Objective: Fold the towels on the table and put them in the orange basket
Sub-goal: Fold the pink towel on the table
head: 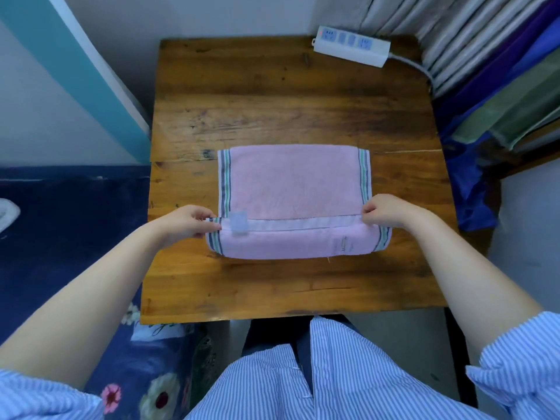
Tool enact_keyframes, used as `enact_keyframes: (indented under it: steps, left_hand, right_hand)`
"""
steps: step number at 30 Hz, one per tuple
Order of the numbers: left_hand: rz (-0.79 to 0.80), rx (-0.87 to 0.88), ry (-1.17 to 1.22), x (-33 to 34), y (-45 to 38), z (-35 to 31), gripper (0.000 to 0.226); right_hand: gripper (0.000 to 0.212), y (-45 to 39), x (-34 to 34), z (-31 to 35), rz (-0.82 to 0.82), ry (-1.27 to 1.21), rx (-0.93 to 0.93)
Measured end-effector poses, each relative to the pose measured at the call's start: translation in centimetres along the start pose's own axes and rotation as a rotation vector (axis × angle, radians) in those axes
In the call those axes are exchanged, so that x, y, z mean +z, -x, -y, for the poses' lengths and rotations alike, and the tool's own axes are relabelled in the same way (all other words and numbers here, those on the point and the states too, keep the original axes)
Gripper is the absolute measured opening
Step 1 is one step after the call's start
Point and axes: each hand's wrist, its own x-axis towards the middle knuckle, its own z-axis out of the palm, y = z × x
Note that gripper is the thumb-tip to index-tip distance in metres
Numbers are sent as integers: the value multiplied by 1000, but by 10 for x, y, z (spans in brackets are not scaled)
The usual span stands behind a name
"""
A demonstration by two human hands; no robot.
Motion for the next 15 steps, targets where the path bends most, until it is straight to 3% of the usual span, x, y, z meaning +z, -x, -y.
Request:
enact_keyframes:
  steps: [3,6,10,15]
  left_hand:
    - [-373,87,13,-7,-19,-19,9]
    - [-548,136,173,-9,-43,-40,20]
    - [-717,167,406,-10,-73,-59,24]
    - [-864,179,420,-13,-108,-67,24]
  right_hand:
    - [18,-20,-15,4,-299,-110,-93]
    - [21,-44,-28,8,-510,-279,-84]
    - [19,-71,-42,9,-610,-622,-2]
    - [14,-99,-49,7,-696,-773,-25]
